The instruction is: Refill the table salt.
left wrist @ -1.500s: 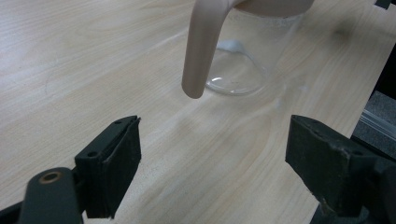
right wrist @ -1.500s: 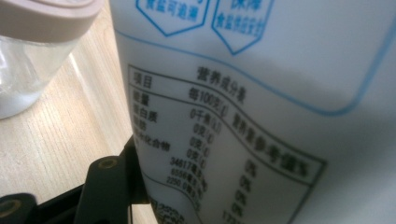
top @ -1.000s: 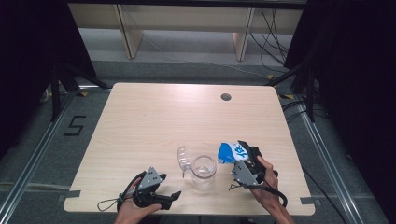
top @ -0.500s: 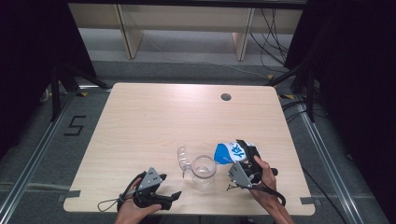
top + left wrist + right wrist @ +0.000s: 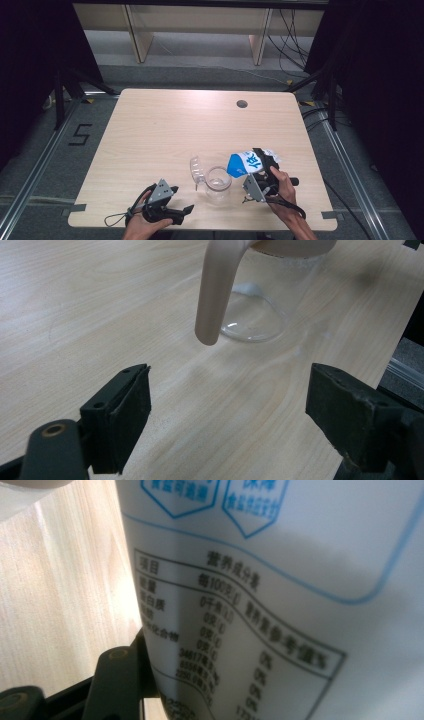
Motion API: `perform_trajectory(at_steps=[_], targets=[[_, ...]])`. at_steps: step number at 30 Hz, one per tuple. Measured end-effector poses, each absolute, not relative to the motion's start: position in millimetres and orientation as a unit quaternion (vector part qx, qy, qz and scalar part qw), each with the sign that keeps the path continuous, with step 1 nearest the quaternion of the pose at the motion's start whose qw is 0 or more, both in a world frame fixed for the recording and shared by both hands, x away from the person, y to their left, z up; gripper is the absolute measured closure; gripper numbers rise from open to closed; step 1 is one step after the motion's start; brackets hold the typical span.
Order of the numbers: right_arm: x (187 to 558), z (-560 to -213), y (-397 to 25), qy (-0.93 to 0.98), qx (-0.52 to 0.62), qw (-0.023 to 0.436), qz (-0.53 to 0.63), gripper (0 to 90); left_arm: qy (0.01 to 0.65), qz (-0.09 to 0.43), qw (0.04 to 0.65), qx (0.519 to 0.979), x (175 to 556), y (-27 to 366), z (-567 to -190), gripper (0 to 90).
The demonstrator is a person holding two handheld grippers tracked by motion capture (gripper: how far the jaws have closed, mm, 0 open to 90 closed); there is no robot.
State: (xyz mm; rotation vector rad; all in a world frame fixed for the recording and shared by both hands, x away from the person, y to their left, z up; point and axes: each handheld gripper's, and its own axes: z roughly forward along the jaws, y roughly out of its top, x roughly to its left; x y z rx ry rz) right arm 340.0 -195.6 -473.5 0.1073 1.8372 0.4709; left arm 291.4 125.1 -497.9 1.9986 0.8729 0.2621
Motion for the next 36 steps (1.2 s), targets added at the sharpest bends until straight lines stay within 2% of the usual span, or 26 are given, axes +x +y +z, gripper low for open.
perform_trajectory(at_steps=[10,22,36], targets=[[343,-471,-193,0.779,0.006,0.600,0.180,42.7,0.353,0.107,0.455,0.811,291,125,-498,17.7],[343,-473,-189,0.783,0.006,0.593,0.187,42.9,0.347,0.104,0.456,0.813,292,126,-498,17.7],[341,-475,-185,0.778,-0.008,0.606,0.166,43.2,0.354,0.106,0.455,0.810,291,125,-498,17.7]])
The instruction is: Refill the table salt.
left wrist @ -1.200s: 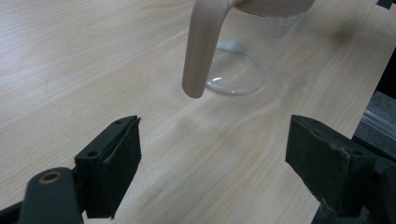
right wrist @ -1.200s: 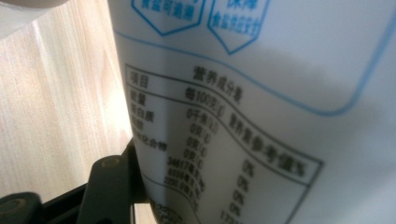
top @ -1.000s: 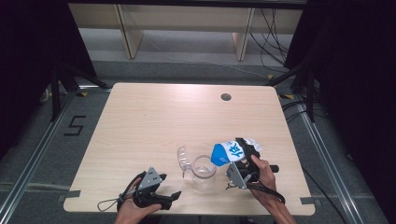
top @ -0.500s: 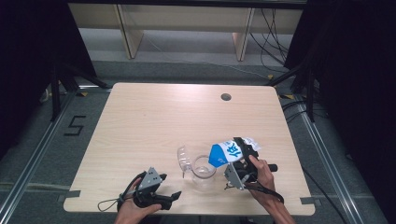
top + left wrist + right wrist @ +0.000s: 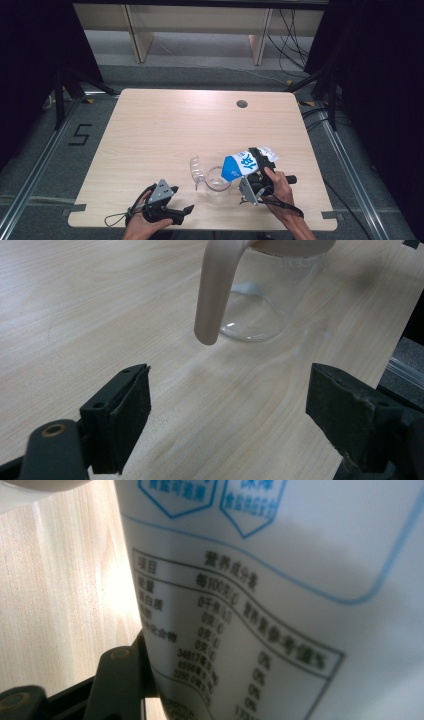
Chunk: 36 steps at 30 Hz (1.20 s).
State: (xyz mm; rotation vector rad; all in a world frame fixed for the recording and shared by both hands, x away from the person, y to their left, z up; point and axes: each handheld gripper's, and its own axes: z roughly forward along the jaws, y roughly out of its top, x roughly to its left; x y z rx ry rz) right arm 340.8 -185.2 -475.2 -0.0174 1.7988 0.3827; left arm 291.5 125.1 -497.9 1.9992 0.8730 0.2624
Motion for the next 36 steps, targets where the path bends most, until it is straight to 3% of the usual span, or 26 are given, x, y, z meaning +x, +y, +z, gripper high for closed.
perform_trajectory(at_steps=[36], targets=[[339.4,-474.1,-181.0,0.757,-0.061,0.643,0.104,44.4,0.352,0.102,0.460,0.809,292.3,125.5,-497.5,17.7]])
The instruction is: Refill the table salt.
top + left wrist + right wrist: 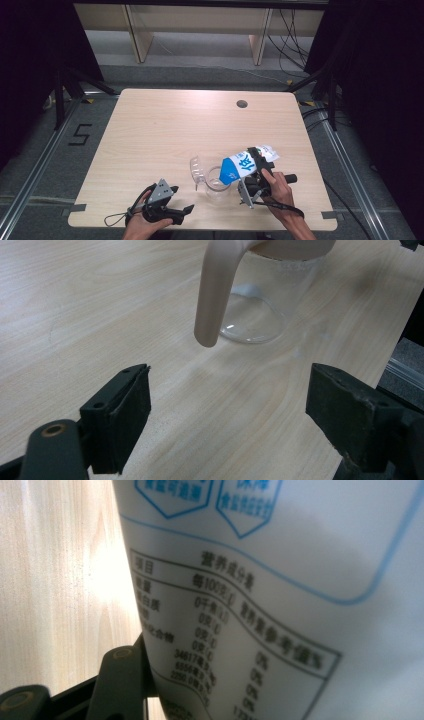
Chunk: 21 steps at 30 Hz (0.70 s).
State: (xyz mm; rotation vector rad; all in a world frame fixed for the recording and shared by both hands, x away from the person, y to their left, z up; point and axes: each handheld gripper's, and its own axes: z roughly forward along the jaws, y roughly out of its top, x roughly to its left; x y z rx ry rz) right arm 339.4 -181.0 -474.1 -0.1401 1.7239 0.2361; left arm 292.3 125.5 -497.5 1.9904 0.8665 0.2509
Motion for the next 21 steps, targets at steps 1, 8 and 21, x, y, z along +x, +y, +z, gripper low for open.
perform_trajectory(at_steps=[1,8,21], targets=[[339.4,-474.7,-181.1,0.757,-0.059,0.643,0.105,44.4,0.352,0.103,0.460,0.809,292.4,125.7,-497.4,17.7],[338.4,-476.6,-180.8,0.757,-0.049,0.642,0.108,44.8,0.352,0.102,0.461,0.808,292.5,125.7,-497.5,17.4],[338.7,-473.4,-180.4,0.751,-0.072,0.650,0.094,45.3,0.352,0.106,0.467,0.804,292.9,125.5,-498.5,17.0]])
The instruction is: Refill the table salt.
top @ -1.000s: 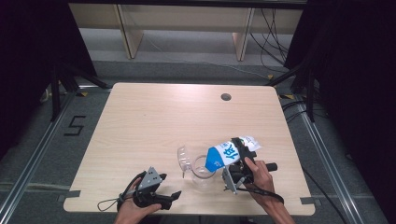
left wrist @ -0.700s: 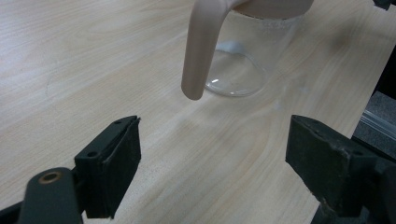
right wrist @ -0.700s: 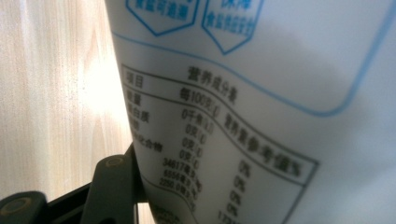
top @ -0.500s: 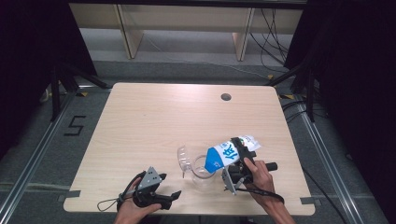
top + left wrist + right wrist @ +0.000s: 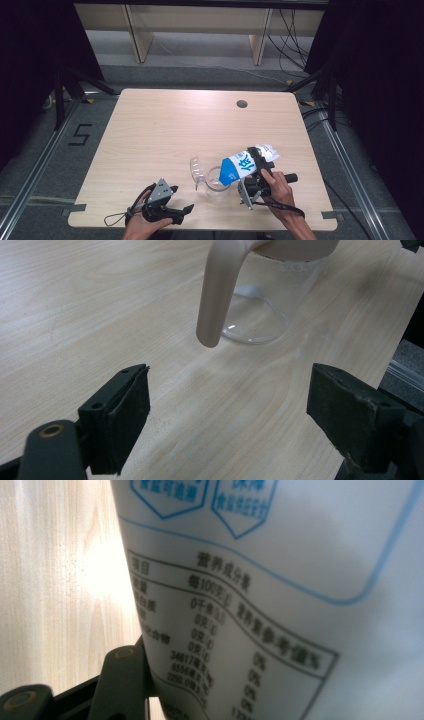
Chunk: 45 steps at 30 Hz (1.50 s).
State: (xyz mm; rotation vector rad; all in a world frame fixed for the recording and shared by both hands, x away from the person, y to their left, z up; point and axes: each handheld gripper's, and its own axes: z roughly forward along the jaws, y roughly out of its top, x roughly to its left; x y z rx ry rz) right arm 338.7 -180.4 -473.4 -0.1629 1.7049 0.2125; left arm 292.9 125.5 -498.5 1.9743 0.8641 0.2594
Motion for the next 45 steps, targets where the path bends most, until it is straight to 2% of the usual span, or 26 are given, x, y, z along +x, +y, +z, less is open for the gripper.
perform_trajectory(at_steps=[4,8,15,21,26,33,45], targets=[[337.4,-475.7,-180.3,0.752,-0.057,0.649,0.101,45.6,0.354,0.106,0.467,0.804,292.4,125.3,-498.5,17.0],[338.4,-471.1,-179.2,0.744,-0.096,0.657,0.075,46.0,0.352,0.106,0.468,0.804,292.7,125.4,-498.7,17.0],[337.7,-477.7,-180.4,0.752,-0.052,0.650,0.097,46.2,0.353,0.107,0.468,0.803,292.5,125.5,-498.6,17.0],[338.5,-472.3,-178.8,0.741,-0.092,0.661,0.076,46.5,0.354,0.105,0.467,0.803,292.3,124.9,-498.3,16.9],[336.5,-477.8,-179.1,0.748,-0.061,0.655,0.087,46.7,0.354,0.106,0.468,0.803,292.2,125.1,-498.2,16.9],[336.5,-473.5,-177.0,0.738,-0.095,0.665,0.064,47.0,0.356,0.106,0.471,0.801,292.0,124.4,-498.3,16.8],[336.0,-477.4,-177.4,0.743,-0.074,0.661,0.072,47.3,0.353,0.106,0.469,0.803,292.0,124.8,-498.1,16.7]])
